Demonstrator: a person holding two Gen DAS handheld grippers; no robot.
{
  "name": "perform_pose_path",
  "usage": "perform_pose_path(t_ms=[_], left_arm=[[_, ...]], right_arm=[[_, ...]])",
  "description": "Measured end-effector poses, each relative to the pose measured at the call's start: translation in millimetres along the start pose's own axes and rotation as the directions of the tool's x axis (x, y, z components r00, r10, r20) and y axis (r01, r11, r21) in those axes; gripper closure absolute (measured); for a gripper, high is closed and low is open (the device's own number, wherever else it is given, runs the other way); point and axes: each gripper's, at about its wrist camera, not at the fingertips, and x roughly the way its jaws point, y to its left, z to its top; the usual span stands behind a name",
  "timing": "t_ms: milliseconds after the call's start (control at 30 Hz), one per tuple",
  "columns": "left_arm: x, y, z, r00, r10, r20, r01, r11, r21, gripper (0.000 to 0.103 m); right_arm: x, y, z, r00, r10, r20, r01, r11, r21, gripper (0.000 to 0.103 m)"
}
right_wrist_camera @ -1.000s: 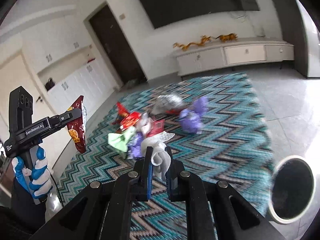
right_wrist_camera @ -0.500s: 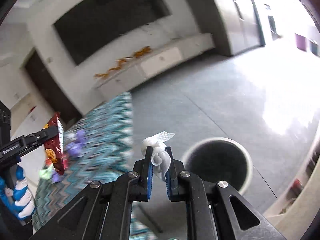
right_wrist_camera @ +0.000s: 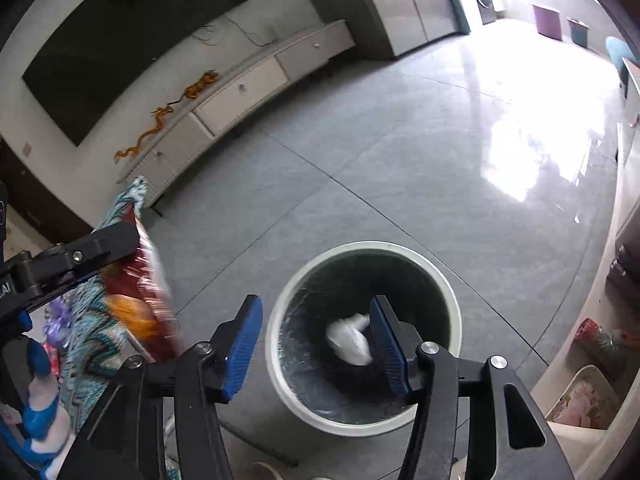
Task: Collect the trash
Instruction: 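Carry both items over the trash bin and open both tools to drop them, then swing both tools back over the rug toward the trash pile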
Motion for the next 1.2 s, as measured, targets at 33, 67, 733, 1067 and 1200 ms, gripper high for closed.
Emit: perform_pose_path(t_ms=[33,67,733,1067,1200], left_arm=[[3,1,0,1.0,-0.004,-0.007,0.004,1.0,0.0,0.052],[4,0,-1,1.0,-0.009,-0.01,0.009,1.0,0.002,0.052],[-156,2,-39,0.966,0.096,0.238,-0.097,0.995,-0.01,0.047],[-287,66,-86,0.891,0.237,0.387,-0.227,0.971,-0.073,0.047],[-347,112,-107,0.84,0.32,0.437,-0.285,0.947,-0.145,0.047]], right_arm=[[-1,-3,0,1.0,-0.006,0.001,0.006,1.0,0.009,0.05],[-3,-4,-1,1.0,-0.011,0.005,0.011,1.0,0.015,0.049],[-125,67,-10,0.978,0.069,0.195,-0.059,0.996,-0.061,0.049],[-184,165,-22,0.953,0.171,0.25,-0.113,0.966,-0.231,0.049],[-198,202,-31,0.946,0.214,0.243,-0.138,0.946,-0.294,0.049]])
